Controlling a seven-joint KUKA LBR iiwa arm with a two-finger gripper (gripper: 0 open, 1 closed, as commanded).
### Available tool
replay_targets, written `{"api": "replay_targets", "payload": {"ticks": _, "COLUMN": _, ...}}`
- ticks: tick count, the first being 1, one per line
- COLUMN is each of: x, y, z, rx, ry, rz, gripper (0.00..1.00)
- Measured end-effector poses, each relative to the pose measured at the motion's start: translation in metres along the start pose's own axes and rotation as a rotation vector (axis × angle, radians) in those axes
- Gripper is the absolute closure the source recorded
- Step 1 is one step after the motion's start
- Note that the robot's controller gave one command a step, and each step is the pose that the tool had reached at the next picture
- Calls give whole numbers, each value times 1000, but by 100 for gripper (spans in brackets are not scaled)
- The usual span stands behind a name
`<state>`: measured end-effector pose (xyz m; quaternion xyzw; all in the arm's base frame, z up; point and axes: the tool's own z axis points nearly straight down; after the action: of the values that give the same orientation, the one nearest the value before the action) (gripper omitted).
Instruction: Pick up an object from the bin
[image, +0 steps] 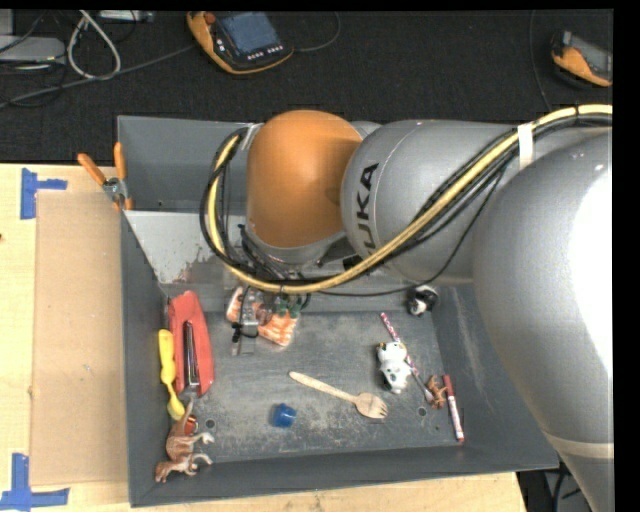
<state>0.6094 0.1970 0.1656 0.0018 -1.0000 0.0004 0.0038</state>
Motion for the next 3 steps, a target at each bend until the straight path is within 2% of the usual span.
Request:
{"api": "replay_targets", "payload": {"ticks": 1, "x": -1, "y": -1, "z": -5, "rx": -1, "ry": -7, "rz": 4, "gripper": 0}}
{"api": "replay_targets", "payload": {"ticks": 2, "x": -5, "y": -79, "z": 11, "rx": -1, "ry": -3, "rz": 37, "gripper": 0}}
{"api": "replay_targets", "payload": {"ticks": 3, "x": -5, "y": -115, "z": 9, "rx": 0, "ry": -4, "rz": 56, "gripper": 0}}
